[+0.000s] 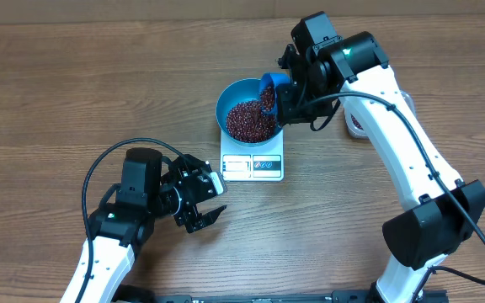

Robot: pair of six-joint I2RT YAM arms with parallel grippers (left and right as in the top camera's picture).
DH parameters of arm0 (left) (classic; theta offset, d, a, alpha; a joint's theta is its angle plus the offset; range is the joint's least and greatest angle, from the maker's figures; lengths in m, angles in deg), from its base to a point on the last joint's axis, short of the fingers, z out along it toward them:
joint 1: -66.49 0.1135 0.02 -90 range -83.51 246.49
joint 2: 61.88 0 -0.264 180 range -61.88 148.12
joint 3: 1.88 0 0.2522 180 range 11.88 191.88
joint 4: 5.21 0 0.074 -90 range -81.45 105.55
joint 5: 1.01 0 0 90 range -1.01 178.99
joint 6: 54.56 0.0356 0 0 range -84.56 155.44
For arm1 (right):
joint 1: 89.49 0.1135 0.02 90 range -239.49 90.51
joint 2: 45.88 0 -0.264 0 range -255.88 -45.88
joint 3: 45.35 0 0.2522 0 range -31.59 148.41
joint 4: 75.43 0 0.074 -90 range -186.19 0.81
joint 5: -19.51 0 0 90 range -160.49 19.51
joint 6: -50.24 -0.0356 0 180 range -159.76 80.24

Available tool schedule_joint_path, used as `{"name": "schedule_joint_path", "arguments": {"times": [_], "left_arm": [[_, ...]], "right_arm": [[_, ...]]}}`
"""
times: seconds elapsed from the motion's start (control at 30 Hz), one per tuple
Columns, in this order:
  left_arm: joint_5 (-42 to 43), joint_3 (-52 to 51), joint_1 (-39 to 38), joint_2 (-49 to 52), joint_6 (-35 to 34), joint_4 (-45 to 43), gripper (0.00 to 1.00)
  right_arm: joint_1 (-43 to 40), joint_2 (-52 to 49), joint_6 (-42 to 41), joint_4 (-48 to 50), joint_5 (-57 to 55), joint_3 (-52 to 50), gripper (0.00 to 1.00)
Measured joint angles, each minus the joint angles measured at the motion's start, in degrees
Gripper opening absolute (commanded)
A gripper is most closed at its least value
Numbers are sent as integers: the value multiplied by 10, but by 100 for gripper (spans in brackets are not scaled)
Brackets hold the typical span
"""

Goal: Scoop item into bowl and weigh 150g on scale
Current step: 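Carry the filled scoop left over the teal bowl, then tilt the scoop with the right gripper to pour beans into bowl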

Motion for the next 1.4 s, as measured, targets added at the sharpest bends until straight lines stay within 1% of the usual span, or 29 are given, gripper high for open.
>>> {"name": "schedule_joint_path", "arguments": {"times": [1.2,1.4], "left_arm": [[0,0,0,0,0,0,99],[0,0,0,0,0,0,99]], "right_arm": [[0,0,-4,0,-7,0,4],[0,0,21,-5,4,0,4]]}}
